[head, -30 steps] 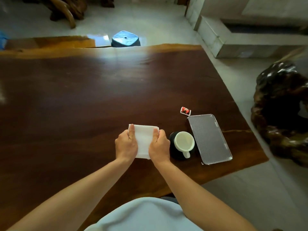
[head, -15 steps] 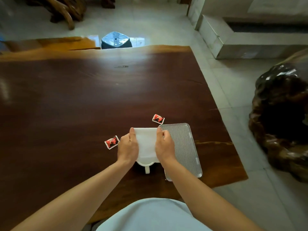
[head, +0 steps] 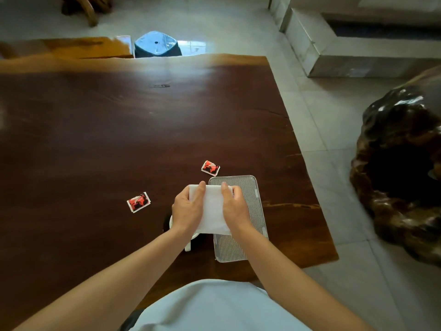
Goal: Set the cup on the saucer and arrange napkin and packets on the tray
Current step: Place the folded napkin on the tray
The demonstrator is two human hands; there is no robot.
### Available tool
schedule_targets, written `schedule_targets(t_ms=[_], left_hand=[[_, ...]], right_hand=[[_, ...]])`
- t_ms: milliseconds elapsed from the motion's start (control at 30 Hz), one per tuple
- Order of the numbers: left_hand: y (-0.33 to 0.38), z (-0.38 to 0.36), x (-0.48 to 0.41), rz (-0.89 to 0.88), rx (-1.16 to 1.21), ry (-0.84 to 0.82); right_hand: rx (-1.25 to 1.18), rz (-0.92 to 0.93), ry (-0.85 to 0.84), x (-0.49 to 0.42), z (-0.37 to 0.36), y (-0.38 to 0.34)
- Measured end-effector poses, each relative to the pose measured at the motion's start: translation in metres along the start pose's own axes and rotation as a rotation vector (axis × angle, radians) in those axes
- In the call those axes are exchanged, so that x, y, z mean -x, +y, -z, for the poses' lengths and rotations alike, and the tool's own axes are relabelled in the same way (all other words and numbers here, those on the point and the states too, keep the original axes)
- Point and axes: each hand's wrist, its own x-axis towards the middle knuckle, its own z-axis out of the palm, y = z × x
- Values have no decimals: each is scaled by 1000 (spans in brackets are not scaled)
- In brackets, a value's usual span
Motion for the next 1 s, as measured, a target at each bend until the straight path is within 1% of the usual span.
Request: schedule_targets(t_ms=[67,133,200,267,367,433,500,567,633,733,833,1000], left_hand=[[2,-5,-2,33,105,-45],[5,-9,-7,78,171,-101],[6,-11,-12,140,193,-145],[1,-15,-15,185,204,-168],[-7,-27,-15,191,184,-146],[-11,-35,-16,179,135,-123],[-14,-42,-19,113,-8,-88],[-15,-45,-23,29,-194,-52],[-17,-49,-27,-8,-312,-34],[-22,-59,-30,6,-355,-31],[-23,-72,-37,26,-363,-42],[-21,-88,-55,60,-368,-50]], right_hand=[[-45,-69,-18,-7,1,1],[-158,-104,-34,-12,4,3],[-242,-109,-50,-16,11,6],[-267,-109,-77,-23,17,10],[-271,-123,-76,-32,20,14],[-227,-110,-38,-38,21,19],[-143,-85,-15,-43,22,26],[31,-17,18,-49,23,32],[218,78,82,-55,25,37],[322,122,115,-64,28,40],[365,83,145,-74,30,46],[349,-1,161,-96,37,50]])
